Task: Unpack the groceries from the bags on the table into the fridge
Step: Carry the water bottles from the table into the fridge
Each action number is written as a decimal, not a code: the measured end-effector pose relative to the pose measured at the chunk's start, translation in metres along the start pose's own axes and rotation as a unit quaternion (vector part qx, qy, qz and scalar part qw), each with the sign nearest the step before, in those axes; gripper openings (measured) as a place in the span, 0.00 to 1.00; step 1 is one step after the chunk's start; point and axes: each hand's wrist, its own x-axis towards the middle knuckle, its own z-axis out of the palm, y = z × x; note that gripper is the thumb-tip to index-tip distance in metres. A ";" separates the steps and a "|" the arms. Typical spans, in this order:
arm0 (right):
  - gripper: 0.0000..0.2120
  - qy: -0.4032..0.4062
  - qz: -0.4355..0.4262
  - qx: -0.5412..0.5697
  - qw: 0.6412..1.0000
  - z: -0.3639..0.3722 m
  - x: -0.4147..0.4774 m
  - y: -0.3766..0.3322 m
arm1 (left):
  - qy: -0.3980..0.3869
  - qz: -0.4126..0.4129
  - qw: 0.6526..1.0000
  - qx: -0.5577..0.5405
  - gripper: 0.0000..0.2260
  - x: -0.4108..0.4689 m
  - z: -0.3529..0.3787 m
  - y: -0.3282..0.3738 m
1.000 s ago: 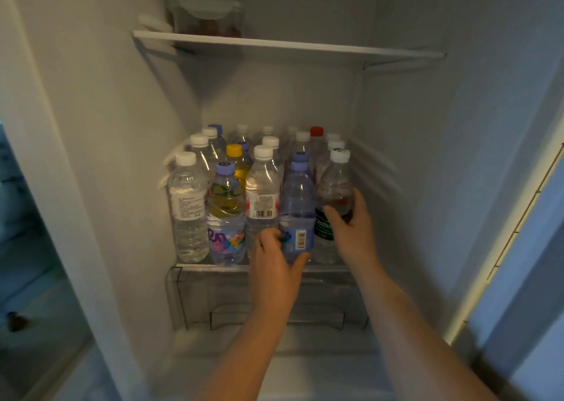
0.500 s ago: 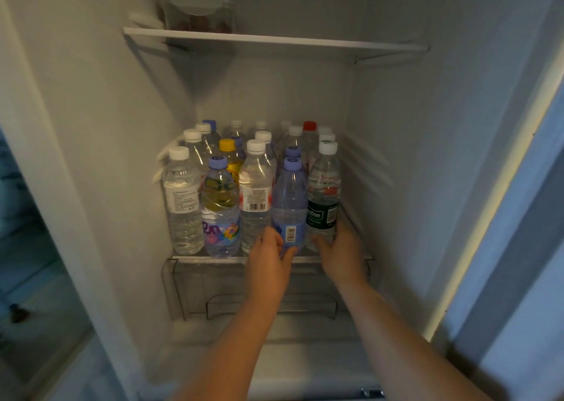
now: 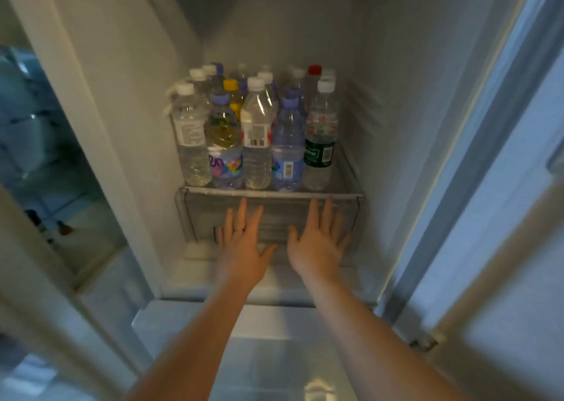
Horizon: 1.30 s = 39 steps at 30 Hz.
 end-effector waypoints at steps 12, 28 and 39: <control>0.35 -0.140 -0.037 -0.002 0.989 -0.014 -0.101 0.005 | -0.070 -0.120 0.984 0.110 0.32 -0.138 -0.039 -0.018; 0.35 -0.134 -0.015 0.032 0.990 -0.066 -0.353 0.048 | -0.117 -0.078 0.989 0.053 0.32 -0.369 -0.093 -0.028; 0.35 -0.170 0.068 0.017 0.983 -0.096 -0.489 0.123 | -0.247 -0.035 0.968 0.002 0.32 -0.505 -0.069 0.014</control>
